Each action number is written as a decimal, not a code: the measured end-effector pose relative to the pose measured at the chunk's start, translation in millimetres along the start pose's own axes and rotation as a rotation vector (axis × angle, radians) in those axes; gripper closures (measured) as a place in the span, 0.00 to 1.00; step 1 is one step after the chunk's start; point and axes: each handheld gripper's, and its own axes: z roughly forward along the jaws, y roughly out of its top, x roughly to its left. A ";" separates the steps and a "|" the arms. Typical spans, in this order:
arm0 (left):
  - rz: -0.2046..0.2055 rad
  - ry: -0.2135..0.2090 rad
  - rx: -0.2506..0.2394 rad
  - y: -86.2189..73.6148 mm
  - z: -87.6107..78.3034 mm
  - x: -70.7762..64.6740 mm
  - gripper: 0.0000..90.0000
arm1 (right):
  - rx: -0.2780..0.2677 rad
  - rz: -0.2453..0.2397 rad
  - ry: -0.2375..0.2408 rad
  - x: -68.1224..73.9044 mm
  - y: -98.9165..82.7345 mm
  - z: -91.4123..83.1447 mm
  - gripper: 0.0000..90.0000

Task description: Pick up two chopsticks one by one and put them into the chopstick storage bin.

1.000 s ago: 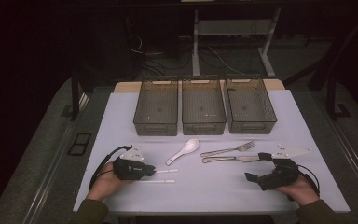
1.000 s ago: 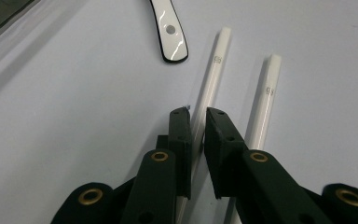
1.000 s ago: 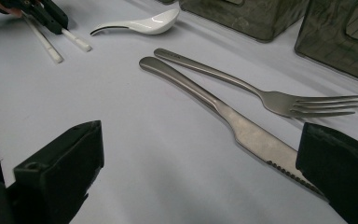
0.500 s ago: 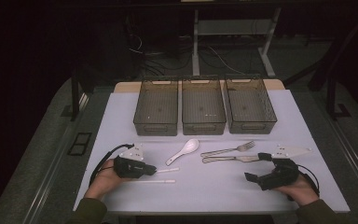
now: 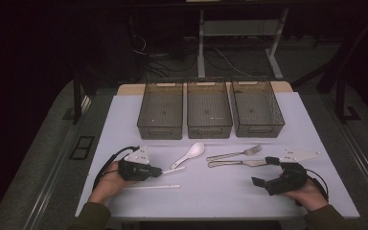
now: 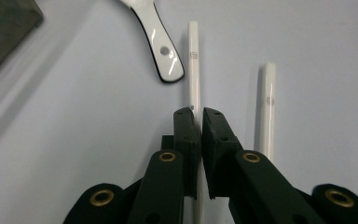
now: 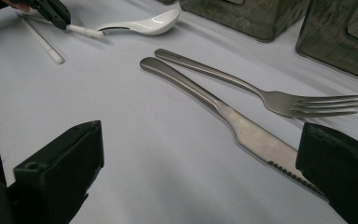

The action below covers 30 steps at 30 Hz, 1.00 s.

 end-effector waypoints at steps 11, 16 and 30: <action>-0.024 0.036 -0.057 20.8 -6.5 -0.6 0.94 | 0.000 -0.005 -0.007 0.2 -0.5 1.1 0.01; -0.029 0.052 -0.083 29.7 -9.8 1.1 0.94 | -0.007 -0.002 -0.013 2.0 -3.5 4.7 0.01; -0.041 0.104 -0.185 57.0 -25.4 4.9 0.94 | -0.010 -0.002 -0.018 2.3 -4.3 7.7 0.01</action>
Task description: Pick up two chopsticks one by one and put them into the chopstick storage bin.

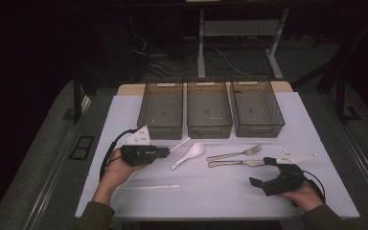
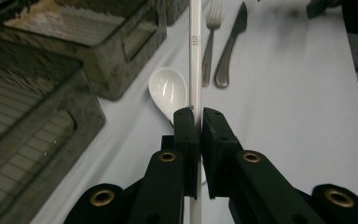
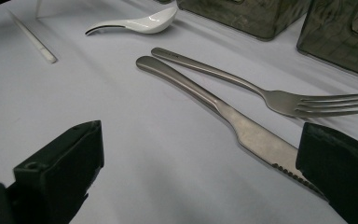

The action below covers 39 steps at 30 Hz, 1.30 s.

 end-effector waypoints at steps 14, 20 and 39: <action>-0.018 0.053 -0.080 36.6 -10.3 14.2 0.94 | -0.002 0.000 0.010 0.4 0.4 -1.1 0.01; -0.031 0.106 -0.079 51.9 -14.4 25.4 0.94 | -0.009 0.001 0.010 0.8 0.8 -1.4 0.01; -0.063 0.256 -0.051 111.6 -24.1 80.4 0.94 | -0.017 0.011 0.016 1.1 1.3 -3.5 0.01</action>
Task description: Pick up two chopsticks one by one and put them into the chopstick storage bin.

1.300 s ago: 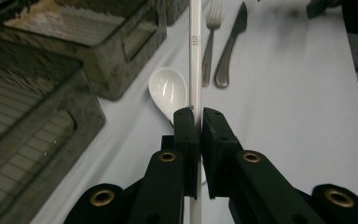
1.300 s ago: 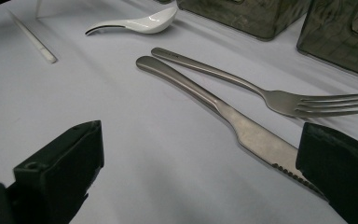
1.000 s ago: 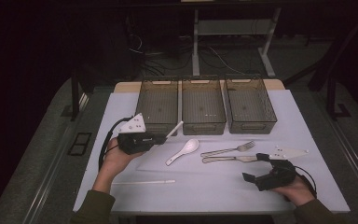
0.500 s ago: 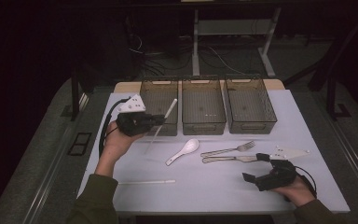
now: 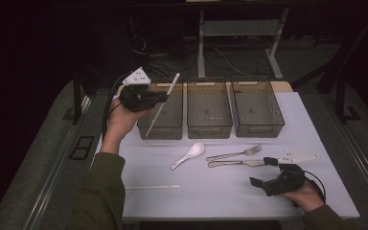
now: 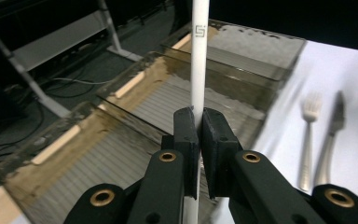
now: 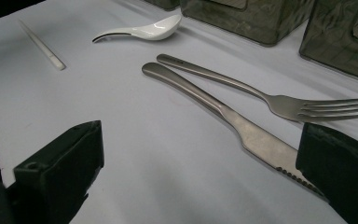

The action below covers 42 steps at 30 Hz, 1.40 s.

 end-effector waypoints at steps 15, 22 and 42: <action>-0.075 0.093 0.067 -7.8 28.4 40.8 0.94 | -0.001 0.000 0.006 -0.5 -0.1 -0.8 0.01; -0.137 0.098 0.122 -31.2 46.4 48.8 0.93 | 0.002 0.002 0.009 -0.1 -0.1 -0.6 0.01; -0.230 0.132 0.204 -58.6 99.8 53.8 0.93 | -0.009 0.005 0.022 -0.2 0.4 -2.9 0.01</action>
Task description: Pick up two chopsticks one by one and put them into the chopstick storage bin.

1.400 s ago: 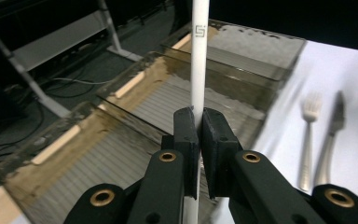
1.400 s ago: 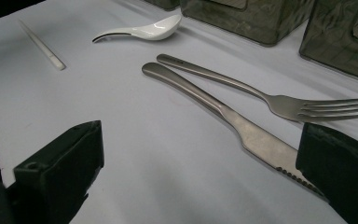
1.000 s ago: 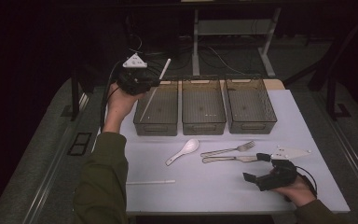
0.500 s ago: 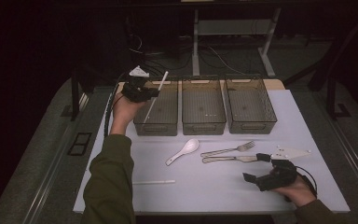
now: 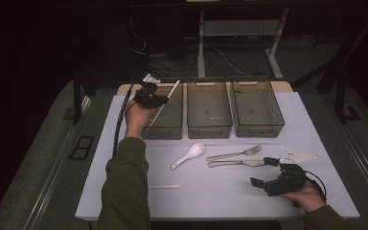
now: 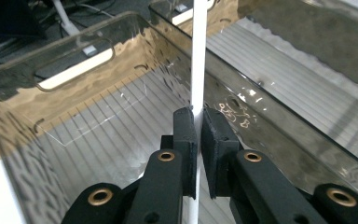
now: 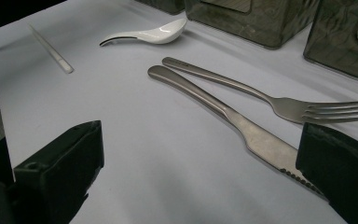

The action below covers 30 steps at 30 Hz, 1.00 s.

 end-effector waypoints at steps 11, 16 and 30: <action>-0.007 0.030 0.058 -1.0 16.9 -3.1 0.96 | -0.006 0.002 0.003 0.0 0.2 -1.3 0.01; -0.012 0.014 0.047 0.5 11.6 -2.5 0.95 | -0.005 0.002 0.002 0.2 0.3 -0.7 0.01; 0.086 -0.113 0.013 0.2 -32.4 -30.0 0.58 | 0.002 -0.003 -0.001 1.0 0.3 0.7 0.01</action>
